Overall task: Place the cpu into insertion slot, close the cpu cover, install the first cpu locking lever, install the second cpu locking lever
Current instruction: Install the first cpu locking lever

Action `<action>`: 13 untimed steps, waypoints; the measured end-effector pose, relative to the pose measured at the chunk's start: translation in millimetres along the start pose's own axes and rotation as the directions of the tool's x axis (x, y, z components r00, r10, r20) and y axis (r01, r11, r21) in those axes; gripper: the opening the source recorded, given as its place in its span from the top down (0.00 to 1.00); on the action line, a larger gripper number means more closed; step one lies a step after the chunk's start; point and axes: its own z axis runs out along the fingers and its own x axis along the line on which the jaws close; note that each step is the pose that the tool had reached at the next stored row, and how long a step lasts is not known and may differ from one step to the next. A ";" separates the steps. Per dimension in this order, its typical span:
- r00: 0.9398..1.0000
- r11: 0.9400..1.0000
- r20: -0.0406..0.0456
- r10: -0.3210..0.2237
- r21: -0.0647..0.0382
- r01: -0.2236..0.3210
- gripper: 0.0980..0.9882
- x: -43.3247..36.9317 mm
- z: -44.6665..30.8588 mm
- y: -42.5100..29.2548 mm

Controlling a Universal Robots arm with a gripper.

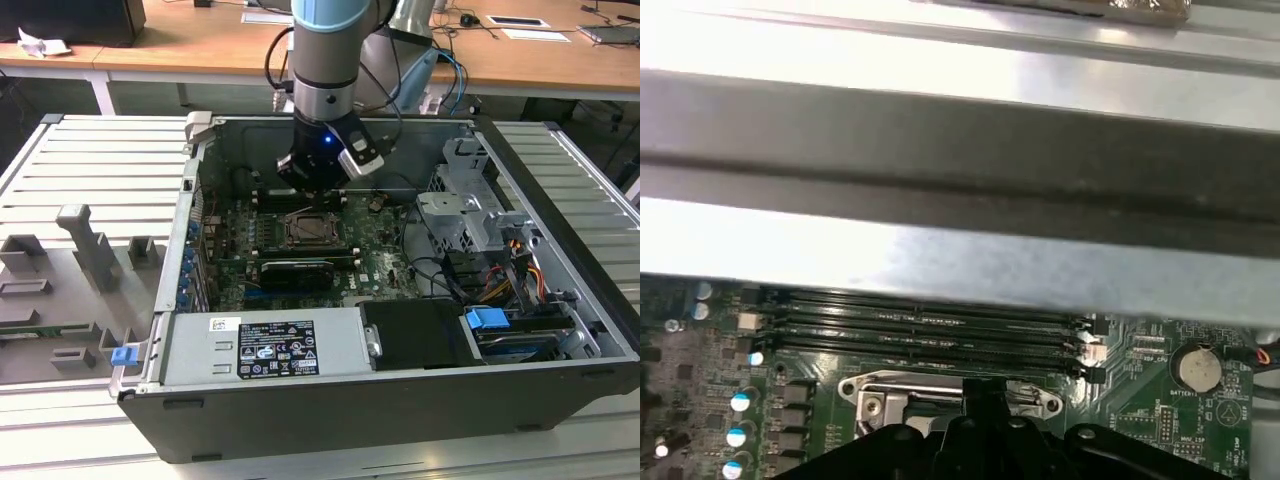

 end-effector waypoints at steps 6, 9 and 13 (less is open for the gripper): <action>1.000 0.999 0.007 0.001 -0.044 -0.001 0.99 10.2 -12.4 1.9; 1.000 0.997 0.010 0.003 -0.075 -0.002 0.99 10.4 -11.1 1.8; 1.000 0.997 0.010 0.003 -0.076 -0.002 0.99 10.3 -10.5 1.7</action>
